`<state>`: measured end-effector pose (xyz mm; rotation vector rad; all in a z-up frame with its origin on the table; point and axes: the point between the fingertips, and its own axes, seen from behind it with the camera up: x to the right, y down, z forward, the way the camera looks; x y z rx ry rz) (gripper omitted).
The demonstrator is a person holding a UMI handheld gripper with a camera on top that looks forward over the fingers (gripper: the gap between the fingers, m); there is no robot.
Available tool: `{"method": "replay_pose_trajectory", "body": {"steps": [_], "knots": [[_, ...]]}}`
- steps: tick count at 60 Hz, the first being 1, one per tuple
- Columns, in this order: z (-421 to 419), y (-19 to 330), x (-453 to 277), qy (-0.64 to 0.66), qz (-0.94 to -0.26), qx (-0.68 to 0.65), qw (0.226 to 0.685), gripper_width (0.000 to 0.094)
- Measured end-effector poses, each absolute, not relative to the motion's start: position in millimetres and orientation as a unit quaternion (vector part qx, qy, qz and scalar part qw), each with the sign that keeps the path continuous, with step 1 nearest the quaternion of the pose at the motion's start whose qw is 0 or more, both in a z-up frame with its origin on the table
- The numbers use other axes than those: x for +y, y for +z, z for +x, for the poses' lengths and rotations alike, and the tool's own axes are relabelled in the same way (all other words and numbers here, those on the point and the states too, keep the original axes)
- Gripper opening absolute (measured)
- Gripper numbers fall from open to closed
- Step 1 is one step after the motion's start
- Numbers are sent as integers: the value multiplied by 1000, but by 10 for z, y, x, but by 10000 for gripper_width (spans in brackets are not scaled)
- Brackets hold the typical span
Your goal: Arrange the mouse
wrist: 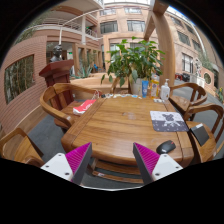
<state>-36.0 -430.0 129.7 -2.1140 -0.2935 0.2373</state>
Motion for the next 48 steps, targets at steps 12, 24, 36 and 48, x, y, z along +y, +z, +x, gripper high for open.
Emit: {"method": "replay_pose_trajectory", "body": {"steps": [12, 24, 36, 48], "knots": [[140, 690, -4311, 72, -887, -96, 445, 845], [873, 242, -4057, 40, -897, -38, 439, 847], [1289, 119, -3621, 18, -887, 0, 462, 848], [1425, -29, -3275, 15, -889, 26, 456, 847]]}}
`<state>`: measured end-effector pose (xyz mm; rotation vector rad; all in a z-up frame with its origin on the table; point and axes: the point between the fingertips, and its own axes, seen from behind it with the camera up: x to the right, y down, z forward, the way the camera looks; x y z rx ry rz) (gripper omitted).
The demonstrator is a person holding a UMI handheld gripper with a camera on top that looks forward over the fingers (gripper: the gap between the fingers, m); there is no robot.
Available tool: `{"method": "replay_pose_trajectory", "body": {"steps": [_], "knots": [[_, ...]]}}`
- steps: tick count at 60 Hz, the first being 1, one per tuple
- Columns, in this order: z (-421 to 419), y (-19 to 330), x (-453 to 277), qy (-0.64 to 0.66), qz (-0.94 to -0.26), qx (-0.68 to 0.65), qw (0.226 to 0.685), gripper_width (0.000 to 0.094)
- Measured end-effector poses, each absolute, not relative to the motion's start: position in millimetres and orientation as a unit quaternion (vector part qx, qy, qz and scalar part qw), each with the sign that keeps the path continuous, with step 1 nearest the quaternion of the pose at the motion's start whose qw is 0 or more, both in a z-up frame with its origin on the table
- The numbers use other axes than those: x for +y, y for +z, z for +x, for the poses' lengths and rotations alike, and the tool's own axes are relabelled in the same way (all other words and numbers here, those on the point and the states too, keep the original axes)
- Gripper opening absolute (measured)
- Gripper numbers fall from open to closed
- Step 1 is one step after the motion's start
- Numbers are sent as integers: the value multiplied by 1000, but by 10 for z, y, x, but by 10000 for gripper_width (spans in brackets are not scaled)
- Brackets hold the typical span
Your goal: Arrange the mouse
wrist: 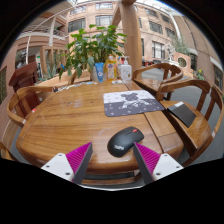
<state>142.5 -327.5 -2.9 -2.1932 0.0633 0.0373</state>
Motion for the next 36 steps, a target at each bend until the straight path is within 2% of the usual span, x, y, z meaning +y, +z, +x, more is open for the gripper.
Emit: {"method": "replay_pose_trajectory", "body": {"steps": [15, 24, 28, 31, 34, 36], "knots": [[1512, -74, -2896, -1, -888, 41, 457, 845], [1640, -138, -2626, -34, -887, 53, 458, 810], [1641, -138, -2540, -38, -885, 56, 460, 740], [1667, -136, -2499, -42, -884, 61, 461, 634], [1696, -132, -2473, -48, -883, 63, 462, 479], [1686, -132, -2460, -45, -883, 64, 464, 463]]}}
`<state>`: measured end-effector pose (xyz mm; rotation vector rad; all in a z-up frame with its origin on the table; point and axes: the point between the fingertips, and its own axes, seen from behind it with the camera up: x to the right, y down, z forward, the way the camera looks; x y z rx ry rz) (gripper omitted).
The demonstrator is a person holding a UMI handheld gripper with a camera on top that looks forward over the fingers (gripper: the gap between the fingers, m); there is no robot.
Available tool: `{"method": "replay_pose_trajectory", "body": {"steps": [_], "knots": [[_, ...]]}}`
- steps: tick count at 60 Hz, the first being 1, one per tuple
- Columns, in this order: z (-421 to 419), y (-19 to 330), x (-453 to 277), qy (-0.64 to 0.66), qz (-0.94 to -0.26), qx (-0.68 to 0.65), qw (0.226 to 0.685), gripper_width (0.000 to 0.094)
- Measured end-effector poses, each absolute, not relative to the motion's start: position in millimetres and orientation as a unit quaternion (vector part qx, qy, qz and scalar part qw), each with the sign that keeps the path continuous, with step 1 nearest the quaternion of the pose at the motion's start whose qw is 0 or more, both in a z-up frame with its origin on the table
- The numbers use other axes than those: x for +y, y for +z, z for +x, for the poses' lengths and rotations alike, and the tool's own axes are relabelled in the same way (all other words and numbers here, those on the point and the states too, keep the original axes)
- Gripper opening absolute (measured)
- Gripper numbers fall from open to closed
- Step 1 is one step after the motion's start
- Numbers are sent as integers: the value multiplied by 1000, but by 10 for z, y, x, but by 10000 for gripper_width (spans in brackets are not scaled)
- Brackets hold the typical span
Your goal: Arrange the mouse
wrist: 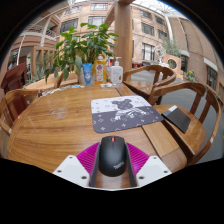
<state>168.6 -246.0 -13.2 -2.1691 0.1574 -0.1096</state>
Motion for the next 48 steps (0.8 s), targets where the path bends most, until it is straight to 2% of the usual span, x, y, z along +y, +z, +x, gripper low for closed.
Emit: {"method": "replay_pose_trajectory", "body": {"steps": [12, 20, 25, 34, 39, 43, 48], "knots": [[1631, -122, -2474, -34, -885, 41, 462, 349], [1584, 58, -2538, -13, -890, 28, 456, 350], [1463, 515, -2547, 4, -876, 2, 482, 350], [1474, 1675, -2174, 19, -820, -24, 572, 349], [1677, 2067, -1784, 7, -798, -19, 602, 348], [1861, 2070, -1421, -7, -796, -14, 605, 347], [2049, 1750, -1054, -5, -814, 1, 581, 347]]}}
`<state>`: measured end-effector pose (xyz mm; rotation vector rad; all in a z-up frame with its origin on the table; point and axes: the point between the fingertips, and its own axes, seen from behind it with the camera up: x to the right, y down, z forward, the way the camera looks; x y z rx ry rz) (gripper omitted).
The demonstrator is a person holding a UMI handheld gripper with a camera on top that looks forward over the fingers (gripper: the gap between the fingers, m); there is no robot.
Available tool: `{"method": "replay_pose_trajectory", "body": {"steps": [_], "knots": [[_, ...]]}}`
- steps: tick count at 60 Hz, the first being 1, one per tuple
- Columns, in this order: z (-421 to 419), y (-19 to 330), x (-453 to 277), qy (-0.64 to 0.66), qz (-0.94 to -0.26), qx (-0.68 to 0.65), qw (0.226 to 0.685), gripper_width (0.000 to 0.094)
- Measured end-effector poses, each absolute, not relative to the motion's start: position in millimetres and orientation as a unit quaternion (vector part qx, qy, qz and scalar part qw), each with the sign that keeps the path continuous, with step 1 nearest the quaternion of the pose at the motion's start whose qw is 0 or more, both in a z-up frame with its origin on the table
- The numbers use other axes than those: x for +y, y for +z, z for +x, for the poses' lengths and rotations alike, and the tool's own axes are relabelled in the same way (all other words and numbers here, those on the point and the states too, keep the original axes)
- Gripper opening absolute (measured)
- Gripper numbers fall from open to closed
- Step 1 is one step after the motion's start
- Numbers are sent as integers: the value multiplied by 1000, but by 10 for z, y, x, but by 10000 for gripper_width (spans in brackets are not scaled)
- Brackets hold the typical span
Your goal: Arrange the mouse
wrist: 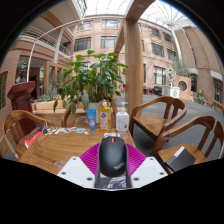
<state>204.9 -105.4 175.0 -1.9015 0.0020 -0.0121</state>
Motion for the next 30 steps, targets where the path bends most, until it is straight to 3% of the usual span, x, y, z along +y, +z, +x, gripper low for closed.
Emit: {"method": "replay_pose_trajectory", "body": {"steps": [6, 17, 26, 30], "knots": [[2232, 1013, -751, -19, -847, 7, 532, 346], [2406, 116, -636, -43, -892, 8, 450, 373], [2448, -79, -654, -46, -900, 11, 434, 475], [2451, 56, -702, -52, -897, 14, 440, 652]]}}
